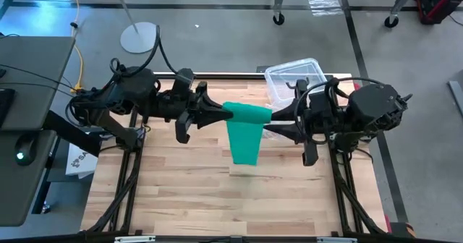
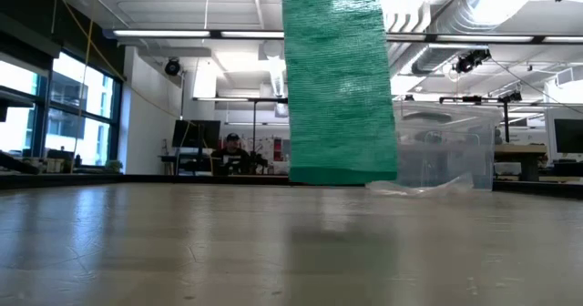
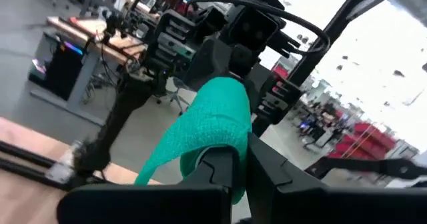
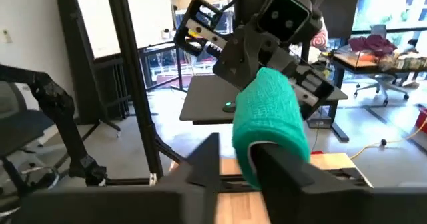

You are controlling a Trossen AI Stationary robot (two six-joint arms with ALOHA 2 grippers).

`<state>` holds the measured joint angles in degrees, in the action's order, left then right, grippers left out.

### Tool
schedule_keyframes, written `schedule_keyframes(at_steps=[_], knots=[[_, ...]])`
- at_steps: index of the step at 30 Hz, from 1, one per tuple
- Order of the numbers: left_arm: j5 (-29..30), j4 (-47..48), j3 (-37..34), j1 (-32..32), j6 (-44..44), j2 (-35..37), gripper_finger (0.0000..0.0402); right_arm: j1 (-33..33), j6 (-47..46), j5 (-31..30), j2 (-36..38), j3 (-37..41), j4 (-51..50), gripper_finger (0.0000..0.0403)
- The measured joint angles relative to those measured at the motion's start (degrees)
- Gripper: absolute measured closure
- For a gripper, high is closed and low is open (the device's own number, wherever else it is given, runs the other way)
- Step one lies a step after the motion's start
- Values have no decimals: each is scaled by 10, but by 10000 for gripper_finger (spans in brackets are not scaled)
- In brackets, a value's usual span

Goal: Roll bandage
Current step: Roll the green bandage

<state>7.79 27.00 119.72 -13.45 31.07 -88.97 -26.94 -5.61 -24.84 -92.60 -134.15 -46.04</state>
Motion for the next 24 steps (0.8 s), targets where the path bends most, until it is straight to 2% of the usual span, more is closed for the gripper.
schedule_keyframes(at_steps=[3, 6, 13, 16, 18, 20, 24], knots=[[1, 0, 0, -2, -63, 2, 394, 0, -20, 0, 0, 0, 1, 263], [10, 2, 0, -10, -145, 2, 394, 4, -52, 0, 0, 0, 2, 229], [58, 9, 0, -50, -426, -2, 394, 21, -135, 6, 0, 0, 5, 217], [84, 8, 0, -69, -540, -5, 389, 26, -139, 15, 0, 0, 7, 228], [97, 0, 0, -78, -567, -7, 385, 29, -135, 20, -3, 0, 8, 247], [98, -5, 0, -80, -554, -8, 380, 30, -122, 20, -4, 0, 7, 277], [92, -9, 0, -80, -470, -8, 369, 33, -73, 37, -12, -1, 10, 353]])
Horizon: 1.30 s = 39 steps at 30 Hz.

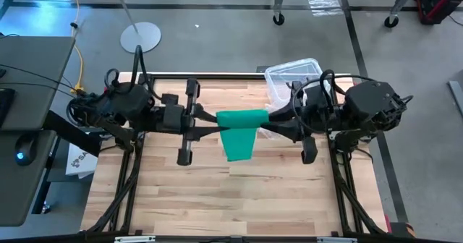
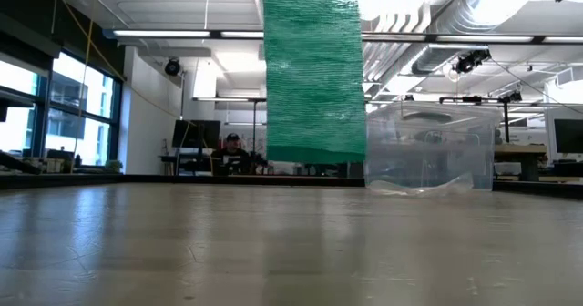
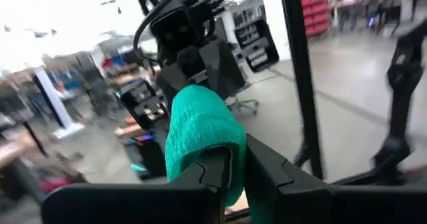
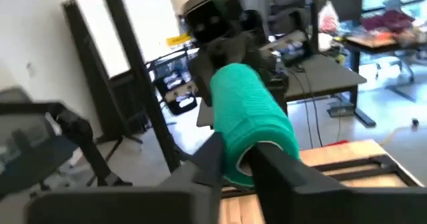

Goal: Roll bandage
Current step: Roll the green bandage

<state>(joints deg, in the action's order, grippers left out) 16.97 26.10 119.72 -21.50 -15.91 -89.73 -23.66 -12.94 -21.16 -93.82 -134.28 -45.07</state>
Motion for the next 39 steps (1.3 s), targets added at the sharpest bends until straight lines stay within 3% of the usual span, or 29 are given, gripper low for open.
schedule_keyframes(at_steps=[2, 4, 11, 14, 17, 19, 27, 35, 39], knots=[[-5, 0, 0, 4, 58, 0, 359, 0, 18, 5, -3, 0, 0, 385], [-14, 0, 0, 10, 114, 0, 344, -1, 38, 6, -4, 0, 0, 392], [-48, -27, 0, 22, 251, 1, 308, 0, 42, 2, -4, 0, 5, 349], [-51, -30, 0, 32, 321, 2, 320, 0, 42, -1, -5, 0, 5, 342], [-52, -36, 0, 39, 372, 6, 360, 1, 41, -3, -4, 0, 4, 329], [-50, -38, 0, 40, 388, 9, 386, 0, 41, -1, -4, 1, 4, 311], [-37, -31, -1, 41, 444, 24, 395, -4, 57, -7, 7, 2, -22, 219], [-40, -51, 2, 40, 443, 53, 396, -16, 92, 1, 8, 3, -66, 208], [-56, -61, -1, 40, 443, 51, 397, -23, 104, -79, 1, 2, -62, 208]])
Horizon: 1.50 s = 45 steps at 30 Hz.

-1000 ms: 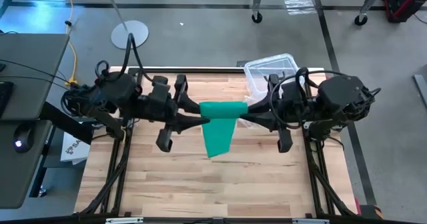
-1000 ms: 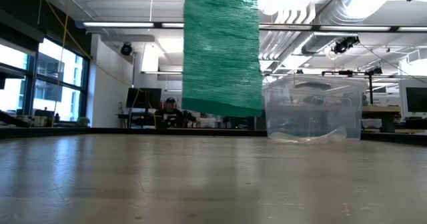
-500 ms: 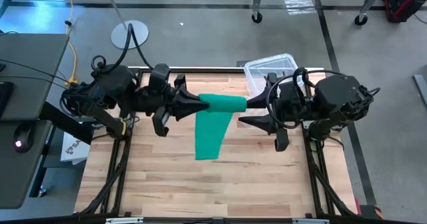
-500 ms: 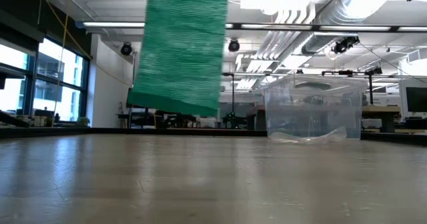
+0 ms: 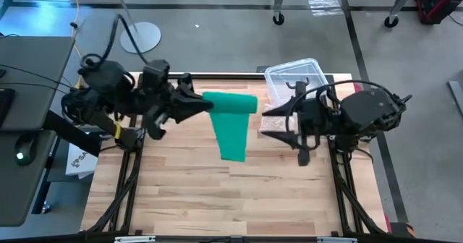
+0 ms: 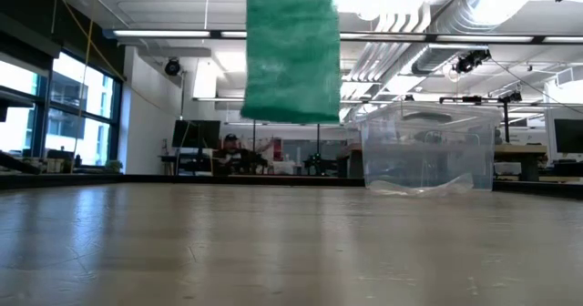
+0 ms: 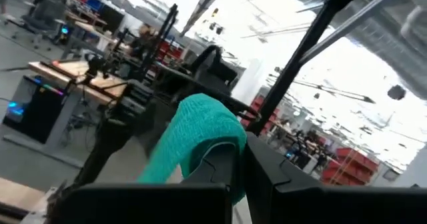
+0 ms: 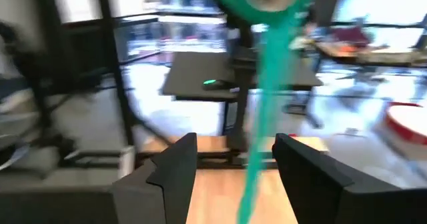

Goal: Roll bandage
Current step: Roll the green bandage

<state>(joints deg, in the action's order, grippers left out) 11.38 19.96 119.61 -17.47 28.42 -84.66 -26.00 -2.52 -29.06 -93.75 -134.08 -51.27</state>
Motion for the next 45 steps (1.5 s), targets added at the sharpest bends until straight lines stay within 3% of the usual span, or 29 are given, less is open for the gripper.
schedule_keyframes(at_steps=[4, 14, 22, 28, 35, 45], knots=[[-27, -16, 2, 0, 12, 0, 398, 9, 28, -70, -23, 0, 47, 208], [-77, -27, 2, 0, 62, -29, 395, 29, 215, -38, -78, 0, 206, 222], [-119, -19, 0, -7, 117, -33, 394, 26, 323, -134, -65, 0, 235, 390], [-140, 22, 1, -12, 159, -37, 393, 12, 426, -162, -55, 0, 322, 400], [-121, 104, 1, -13, 165, -35, 392, -28, 528, -171, -48, -1, 402, 401], [-124, 120, 1, 7, 169, -32, 392, -87, 597, -192, -32, -1, 463, 402]])
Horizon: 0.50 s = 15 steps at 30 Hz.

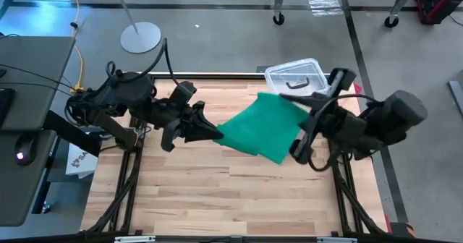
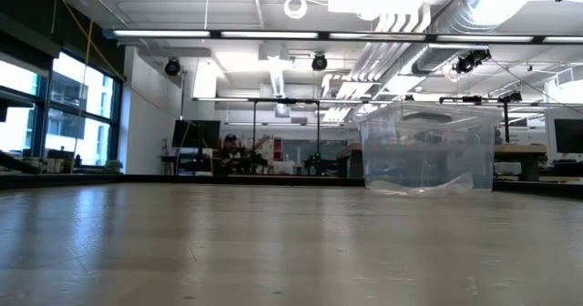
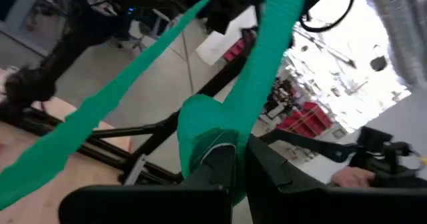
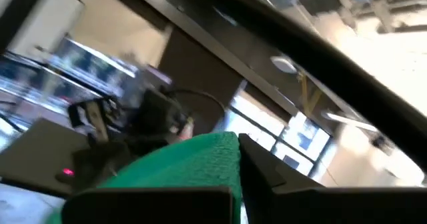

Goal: Roll bandage
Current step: Roll the green bandage

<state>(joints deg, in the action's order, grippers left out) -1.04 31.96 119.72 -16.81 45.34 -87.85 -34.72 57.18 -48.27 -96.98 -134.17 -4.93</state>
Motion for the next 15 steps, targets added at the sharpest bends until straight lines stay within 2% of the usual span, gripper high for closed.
schedule_keyframes(at_steps=[5, 8, 11, 15], knots=[[-30, -46, 0, -1, 7, 0, 392, 3, 12, -111, 9, 0, -12, 403], [-45, -79, 0, -9, 10, 0, 392, 14, -19, -129, 20, 0, -69, 403], [-63, -109, 0, -16, 10, 0, 392, 31, -110, -104, 35, 0, -172, 403], [-70, -106, 0, -22, 10, 0, 392, 60, -272, -14, 58, 0, -298, 403]])
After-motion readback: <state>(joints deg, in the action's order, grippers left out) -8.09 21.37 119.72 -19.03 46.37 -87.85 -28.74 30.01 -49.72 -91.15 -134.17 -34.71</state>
